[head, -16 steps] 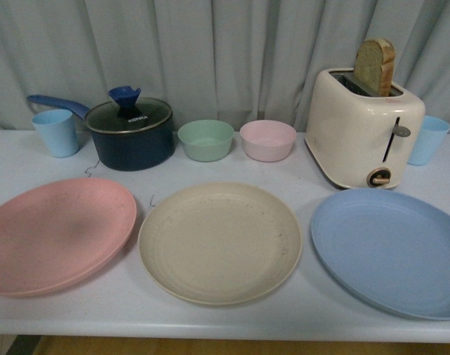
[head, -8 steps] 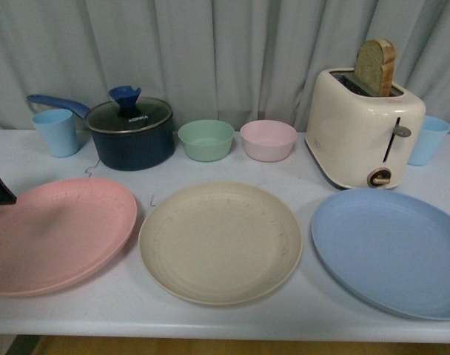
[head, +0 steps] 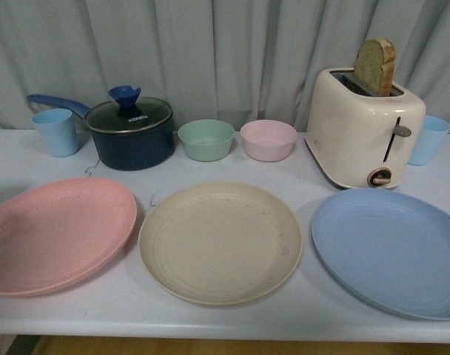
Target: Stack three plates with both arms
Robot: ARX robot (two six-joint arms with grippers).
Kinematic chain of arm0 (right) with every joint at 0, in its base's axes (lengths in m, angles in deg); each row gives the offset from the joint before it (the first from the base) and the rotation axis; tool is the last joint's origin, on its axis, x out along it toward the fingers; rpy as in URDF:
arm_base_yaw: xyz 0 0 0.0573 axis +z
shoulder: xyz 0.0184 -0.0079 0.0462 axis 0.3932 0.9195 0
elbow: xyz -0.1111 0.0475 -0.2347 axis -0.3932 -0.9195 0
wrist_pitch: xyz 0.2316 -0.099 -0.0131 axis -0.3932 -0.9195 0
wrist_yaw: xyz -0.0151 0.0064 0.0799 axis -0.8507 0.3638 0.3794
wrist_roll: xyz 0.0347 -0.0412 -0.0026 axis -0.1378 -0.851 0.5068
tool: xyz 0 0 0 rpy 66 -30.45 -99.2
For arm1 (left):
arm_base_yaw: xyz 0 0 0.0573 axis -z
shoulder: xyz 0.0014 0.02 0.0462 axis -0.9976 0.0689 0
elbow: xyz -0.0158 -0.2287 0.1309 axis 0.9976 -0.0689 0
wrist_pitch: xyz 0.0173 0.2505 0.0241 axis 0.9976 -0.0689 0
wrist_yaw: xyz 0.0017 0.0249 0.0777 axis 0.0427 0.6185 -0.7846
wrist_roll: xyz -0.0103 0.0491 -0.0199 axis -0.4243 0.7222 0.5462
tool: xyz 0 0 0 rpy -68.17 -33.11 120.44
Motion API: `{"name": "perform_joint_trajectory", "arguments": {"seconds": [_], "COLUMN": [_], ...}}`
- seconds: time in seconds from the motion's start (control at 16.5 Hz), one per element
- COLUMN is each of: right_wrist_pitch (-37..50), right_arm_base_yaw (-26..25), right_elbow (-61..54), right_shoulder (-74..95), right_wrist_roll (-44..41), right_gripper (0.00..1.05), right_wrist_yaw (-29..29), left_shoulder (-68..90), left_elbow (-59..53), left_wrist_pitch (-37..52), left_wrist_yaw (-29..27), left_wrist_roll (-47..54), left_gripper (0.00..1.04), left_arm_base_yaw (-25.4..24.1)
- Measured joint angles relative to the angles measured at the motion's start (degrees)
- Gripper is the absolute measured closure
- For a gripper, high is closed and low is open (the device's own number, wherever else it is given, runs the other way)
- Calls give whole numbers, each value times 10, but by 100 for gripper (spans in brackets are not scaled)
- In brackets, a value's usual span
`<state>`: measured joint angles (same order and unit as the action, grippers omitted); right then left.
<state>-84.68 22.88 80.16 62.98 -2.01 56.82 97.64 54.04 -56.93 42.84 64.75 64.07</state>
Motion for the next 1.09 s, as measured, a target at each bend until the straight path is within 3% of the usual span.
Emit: {"name": "perform_joint_trajectory", "arguments": {"seconds": [0.3, 0.61, 1.09], "right_wrist_pitch": [0, 0, 0], "right_arm_base_yaw": [0, 0, 0], "right_elbow": [0, 0, 0], "right_shoulder": [0, 0, 0], "right_wrist_roll": [0, 0, 0], "right_gripper": [6, 6, 6], "right_wrist_yaw": [0, 0, 0], "left_shoulder": [7, 10, -137], "left_elbow": [2, 12, -80], "left_wrist_pitch": [-5, -5, -3], "left_wrist_yaw": [6, 23, -3], "left_wrist_roll": [-2, -20, -82], "left_gripper": [67, 102, 102], "left_arm_base_yaw": [-3, -11, 22]}}
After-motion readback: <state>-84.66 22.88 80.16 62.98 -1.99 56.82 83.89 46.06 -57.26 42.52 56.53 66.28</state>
